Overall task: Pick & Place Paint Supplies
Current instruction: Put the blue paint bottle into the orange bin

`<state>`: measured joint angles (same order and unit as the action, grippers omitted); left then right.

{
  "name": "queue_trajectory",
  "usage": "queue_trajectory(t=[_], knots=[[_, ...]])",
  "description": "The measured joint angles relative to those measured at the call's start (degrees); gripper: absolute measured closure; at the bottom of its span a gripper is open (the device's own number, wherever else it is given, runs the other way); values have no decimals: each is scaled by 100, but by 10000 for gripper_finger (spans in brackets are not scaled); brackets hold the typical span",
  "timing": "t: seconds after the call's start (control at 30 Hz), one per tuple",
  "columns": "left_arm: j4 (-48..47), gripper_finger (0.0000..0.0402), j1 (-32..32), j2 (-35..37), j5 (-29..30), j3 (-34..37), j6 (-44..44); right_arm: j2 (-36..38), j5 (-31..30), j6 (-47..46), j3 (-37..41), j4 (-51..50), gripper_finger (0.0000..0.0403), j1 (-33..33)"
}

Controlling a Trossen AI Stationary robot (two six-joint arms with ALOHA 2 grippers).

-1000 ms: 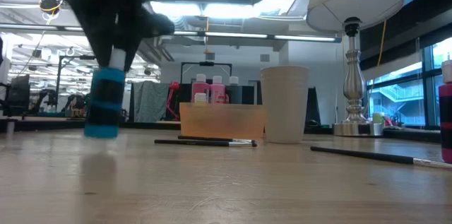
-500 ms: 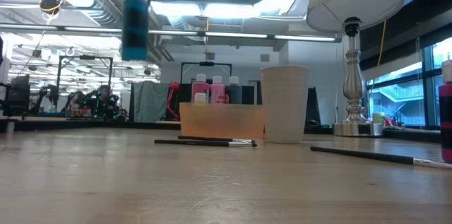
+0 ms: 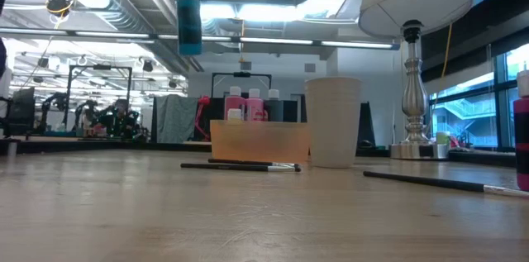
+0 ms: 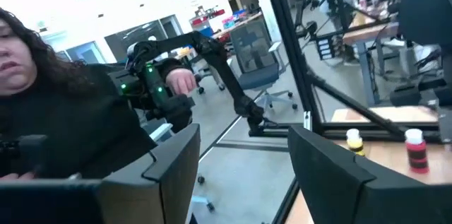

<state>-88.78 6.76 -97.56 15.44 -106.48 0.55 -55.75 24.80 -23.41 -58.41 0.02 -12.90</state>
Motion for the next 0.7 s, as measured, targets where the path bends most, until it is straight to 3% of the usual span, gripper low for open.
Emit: queue_trajectory(t=[0.33,0.7], knots=[[337,284,-1147,0,-64,0,-1546,154,-9,27,0,-173,183,394],[1312,284,-2395,-30,-835,-4,-2883,228,-1,31,-2,-618,183,940]])
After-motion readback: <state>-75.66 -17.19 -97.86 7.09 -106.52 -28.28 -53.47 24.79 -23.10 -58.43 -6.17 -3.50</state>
